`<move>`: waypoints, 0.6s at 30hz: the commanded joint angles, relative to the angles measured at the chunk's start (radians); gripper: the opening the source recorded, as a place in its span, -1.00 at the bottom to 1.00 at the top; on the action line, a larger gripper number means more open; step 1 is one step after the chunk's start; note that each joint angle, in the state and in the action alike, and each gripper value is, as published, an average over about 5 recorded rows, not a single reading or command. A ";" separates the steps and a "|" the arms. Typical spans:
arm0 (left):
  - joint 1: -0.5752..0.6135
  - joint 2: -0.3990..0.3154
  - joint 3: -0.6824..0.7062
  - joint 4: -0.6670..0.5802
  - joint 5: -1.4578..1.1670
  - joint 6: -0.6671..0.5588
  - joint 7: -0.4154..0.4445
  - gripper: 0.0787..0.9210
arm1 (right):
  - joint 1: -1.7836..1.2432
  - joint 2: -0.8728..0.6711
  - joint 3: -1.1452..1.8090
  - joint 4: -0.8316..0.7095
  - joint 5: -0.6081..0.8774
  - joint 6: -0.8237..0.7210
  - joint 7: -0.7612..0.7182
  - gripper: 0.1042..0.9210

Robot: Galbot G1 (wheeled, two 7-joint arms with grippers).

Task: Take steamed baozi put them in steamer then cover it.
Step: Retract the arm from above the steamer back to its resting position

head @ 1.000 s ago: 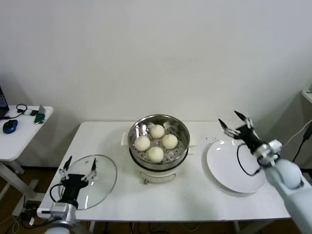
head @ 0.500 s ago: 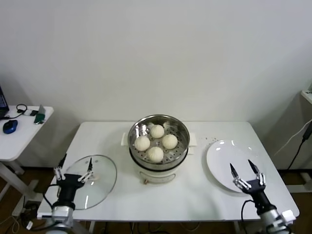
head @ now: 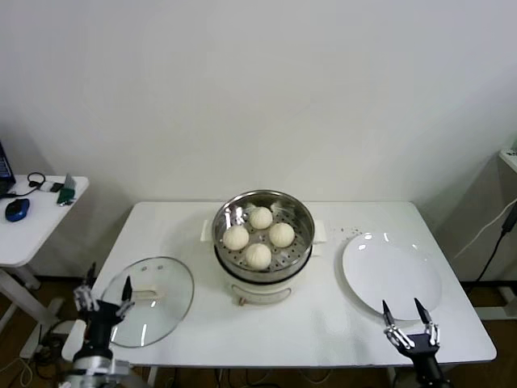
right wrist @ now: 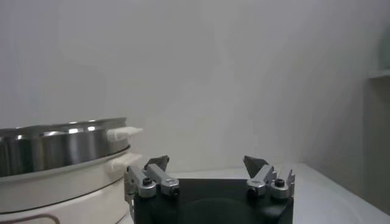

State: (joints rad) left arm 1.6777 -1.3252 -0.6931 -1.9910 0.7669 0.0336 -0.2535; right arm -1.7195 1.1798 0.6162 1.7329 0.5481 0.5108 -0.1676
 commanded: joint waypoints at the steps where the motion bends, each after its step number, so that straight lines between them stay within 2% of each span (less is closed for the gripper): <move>1: -0.021 -0.034 0.028 0.176 0.511 0.015 -0.071 0.77 | -0.036 0.039 -0.006 0.007 -0.022 0.022 0.017 0.76; 10: -0.090 -0.049 0.042 0.298 0.595 0.000 -0.073 0.77 | -0.061 0.031 -0.003 0.020 -0.023 0.030 0.018 0.76; 18: -0.108 -0.046 0.042 0.348 0.589 -0.012 -0.077 0.77 | -0.080 0.036 0.000 0.039 -0.023 0.033 0.018 0.76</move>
State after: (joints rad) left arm 1.5968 -1.3624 -0.6567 -1.7401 1.2472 0.0244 -0.3169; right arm -1.7814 1.2069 0.6154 1.7609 0.5297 0.5392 -0.1532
